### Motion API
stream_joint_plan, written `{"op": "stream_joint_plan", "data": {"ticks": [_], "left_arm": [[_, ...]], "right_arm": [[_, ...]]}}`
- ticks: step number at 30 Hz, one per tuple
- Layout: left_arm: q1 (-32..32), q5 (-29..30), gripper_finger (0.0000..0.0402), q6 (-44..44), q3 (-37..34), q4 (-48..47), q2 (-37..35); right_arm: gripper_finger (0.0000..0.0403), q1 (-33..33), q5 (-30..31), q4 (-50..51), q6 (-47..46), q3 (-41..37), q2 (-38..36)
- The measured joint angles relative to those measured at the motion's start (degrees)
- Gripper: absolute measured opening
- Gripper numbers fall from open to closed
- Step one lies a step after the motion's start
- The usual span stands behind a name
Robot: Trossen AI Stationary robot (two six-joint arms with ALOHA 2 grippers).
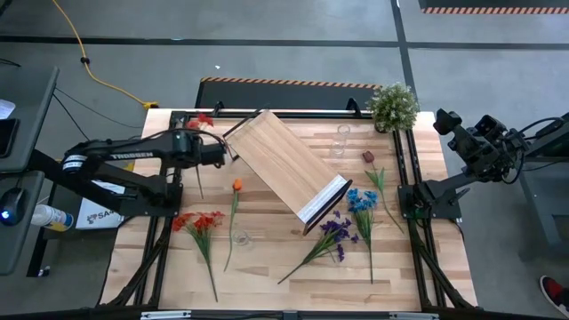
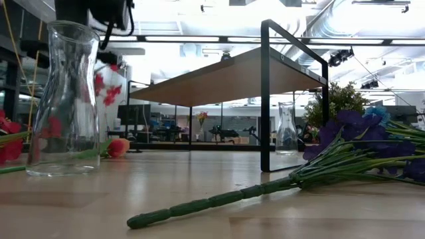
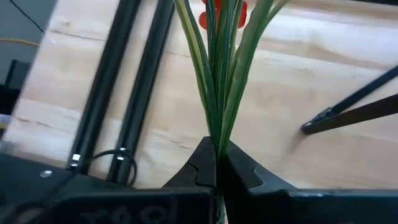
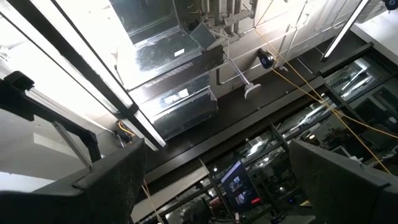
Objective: Pick and place flowers into a vace then onto a shelf
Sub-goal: Put the top orange flowers into the bottom transparent vase
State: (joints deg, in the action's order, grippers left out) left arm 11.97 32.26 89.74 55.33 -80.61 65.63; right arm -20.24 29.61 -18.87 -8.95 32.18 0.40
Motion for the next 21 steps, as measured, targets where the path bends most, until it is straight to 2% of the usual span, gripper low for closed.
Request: {"op": "stream_joint_plan", "data": {"ticks": [12, 21], "left_arm": [[0.00, 4.19, 0.0037, -5.77, 11.50, -4.75, 0.00], [-1.27, 6.55, 0.0037, -8.95, 14.16, -4.85, 0.00]], "right_arm": [[0.0381, 0.01, -0.01, 0.26, 0.00, 0.00, 0.00], [0.0381, 0.02, 0.02, 0.28, 0.00, 0.00, 0.01]]}}
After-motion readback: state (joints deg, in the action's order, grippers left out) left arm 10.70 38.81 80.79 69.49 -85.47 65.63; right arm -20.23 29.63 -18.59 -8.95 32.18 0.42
